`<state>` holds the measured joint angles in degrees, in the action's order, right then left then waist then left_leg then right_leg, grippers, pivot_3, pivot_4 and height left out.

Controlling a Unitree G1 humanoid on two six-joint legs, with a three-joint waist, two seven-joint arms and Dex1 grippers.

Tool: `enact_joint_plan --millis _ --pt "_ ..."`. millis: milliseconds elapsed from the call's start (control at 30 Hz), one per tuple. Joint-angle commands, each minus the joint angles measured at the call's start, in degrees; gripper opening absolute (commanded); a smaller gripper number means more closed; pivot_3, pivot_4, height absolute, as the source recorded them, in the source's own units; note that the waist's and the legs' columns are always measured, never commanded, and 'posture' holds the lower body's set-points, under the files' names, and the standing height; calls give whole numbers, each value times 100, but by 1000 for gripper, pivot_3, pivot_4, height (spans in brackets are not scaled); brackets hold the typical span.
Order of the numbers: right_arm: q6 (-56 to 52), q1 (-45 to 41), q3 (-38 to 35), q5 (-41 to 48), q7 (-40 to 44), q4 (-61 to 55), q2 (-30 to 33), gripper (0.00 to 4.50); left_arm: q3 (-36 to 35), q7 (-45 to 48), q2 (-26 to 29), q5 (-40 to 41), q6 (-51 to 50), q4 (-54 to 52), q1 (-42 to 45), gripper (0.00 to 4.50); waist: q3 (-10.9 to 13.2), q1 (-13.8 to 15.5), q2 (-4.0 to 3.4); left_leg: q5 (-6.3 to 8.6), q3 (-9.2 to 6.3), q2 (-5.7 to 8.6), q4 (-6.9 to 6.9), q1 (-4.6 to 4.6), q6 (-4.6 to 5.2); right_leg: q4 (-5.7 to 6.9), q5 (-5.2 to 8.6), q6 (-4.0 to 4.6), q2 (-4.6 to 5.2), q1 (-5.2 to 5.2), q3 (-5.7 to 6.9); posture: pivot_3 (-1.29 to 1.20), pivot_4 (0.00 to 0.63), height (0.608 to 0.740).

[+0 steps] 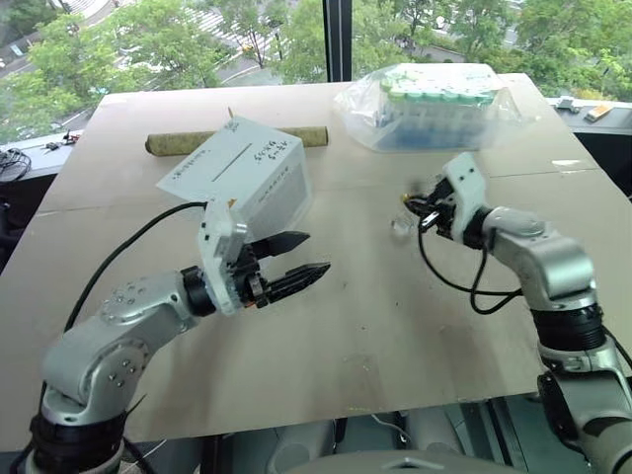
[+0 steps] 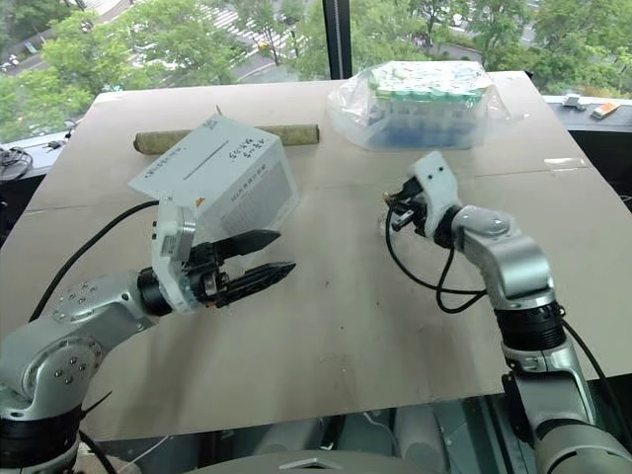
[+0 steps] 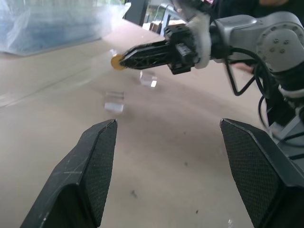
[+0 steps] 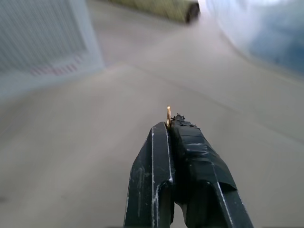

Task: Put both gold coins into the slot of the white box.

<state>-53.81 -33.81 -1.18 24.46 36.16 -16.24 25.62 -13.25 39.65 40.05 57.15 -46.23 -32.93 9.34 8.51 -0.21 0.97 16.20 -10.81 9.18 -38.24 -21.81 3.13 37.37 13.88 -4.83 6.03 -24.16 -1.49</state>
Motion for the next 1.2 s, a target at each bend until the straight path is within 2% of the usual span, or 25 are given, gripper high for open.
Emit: enact_joint_plan --millis 33,167,467,1200 --pt "-547 47 -601 1237 583 -1054 298 0 -72 -146 -45 692 -294 201 513 2979 0 17 0 0 -2 0 0 -1 0 -2 0 0 0 0 2 0 150 740" --pt "-1101 -62 -861 2204 618 -1645 529 0 92 -220 -78 1070 -559 515 1174 1303 0 -8 1 0 -1 0 1 0 0 -5 0 0 3 2 1 0 150 740" --pt "-1301 -399 -736 2989 68 -1945 596 0 589 342 -160 1213 -863 984 2058 1303 -1 -36 3 0 -1 -1 -3 -1 0 -2 0 0 5 1 2 0 150 740" --pt "-1074 -479 -555 3900 -247 -2009 896 0 699 709 -274 1023 -904 1166 2270 1303 -1 -38 3 0 -2 0 -2 -2 1 -4 0 -1 6 1 3 0 150 740"
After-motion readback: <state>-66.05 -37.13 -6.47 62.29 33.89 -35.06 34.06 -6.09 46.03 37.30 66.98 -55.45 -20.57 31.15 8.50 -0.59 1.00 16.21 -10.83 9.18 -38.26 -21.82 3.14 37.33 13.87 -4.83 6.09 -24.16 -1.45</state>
